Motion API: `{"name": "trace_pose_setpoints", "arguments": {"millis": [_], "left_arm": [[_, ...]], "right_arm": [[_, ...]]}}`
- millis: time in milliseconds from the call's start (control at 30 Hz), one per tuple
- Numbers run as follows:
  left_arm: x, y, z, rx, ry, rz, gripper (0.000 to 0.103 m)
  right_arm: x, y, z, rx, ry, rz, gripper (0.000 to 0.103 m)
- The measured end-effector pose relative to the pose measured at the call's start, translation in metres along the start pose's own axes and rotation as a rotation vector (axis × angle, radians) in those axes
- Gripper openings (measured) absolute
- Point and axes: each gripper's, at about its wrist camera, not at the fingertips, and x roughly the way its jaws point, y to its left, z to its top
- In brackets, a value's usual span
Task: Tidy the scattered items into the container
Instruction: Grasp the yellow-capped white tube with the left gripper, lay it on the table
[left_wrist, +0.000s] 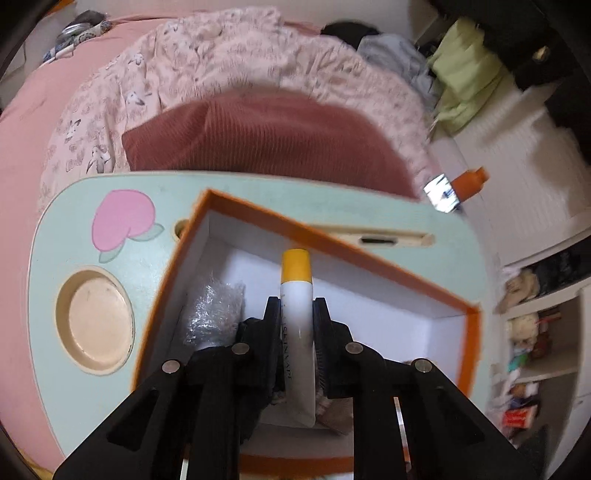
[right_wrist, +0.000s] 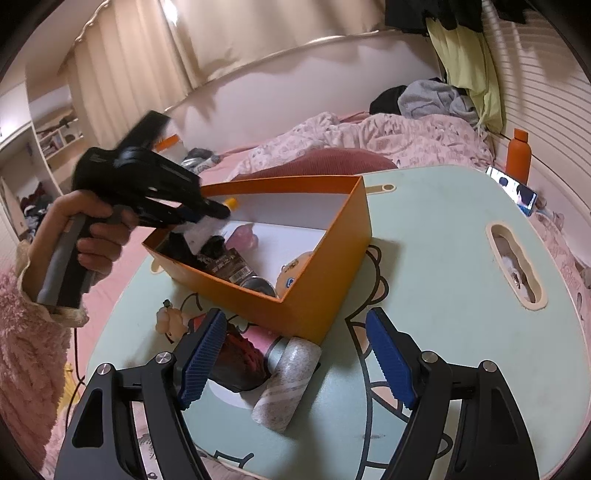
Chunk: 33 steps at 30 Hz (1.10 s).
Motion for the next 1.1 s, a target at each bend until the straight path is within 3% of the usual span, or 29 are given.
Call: {"name": "trace_pose_setpoints", "arguments": {"millis": [133,233,400,567,633,800,933,1100], "left_arm": [[-0.048,-0.001,-0.016,0.009,-0.101,-0.114,0.018],[-0.074,0.0,-0.042,0.036,-0.149,-0.133,0.018],[-0.081,0.025,-0.109,0.036,-0.229,0.015,0.018],[-0.055,0.052,-0.143,-0.037,-0.242,0.058,0.018],[-0.05,0.053,-0.149,-0.055,-0.282,0.063,0.018],[-0.038,0.039,-0.161,-0.03,-0.289,0.056,0.018],[-0.032,0.028,-0.167,0.006,-0.305,0.105,0.018],[-0.031,0.025,-0.17,0.018,-0.311,0.11,0.018]], "right_arm": [[-0.007,-0.004,-0.001,0.021,-0.033,0.002,0.078],[-0.014,-0.01,0.0,0.057,-0.067,0.01,0.078],[-0.016,-0.025,0.004,0.141,-0.08,0.046,0.078],[-0.014,-0.04,0.021,0.282,-0.056,0.255,0.078],[-0.01,-0.038,0.026,0.291,-0.022,0.245,0.078],[0.007,-0.029,0.035,0.283,0.042,0.238,0.078],[0.021,-0.031,0.05,0.289,0.047,0.236,0.078],[0.04,-0.04,0.073,0.318,0.069,0.278,0.079]]}}
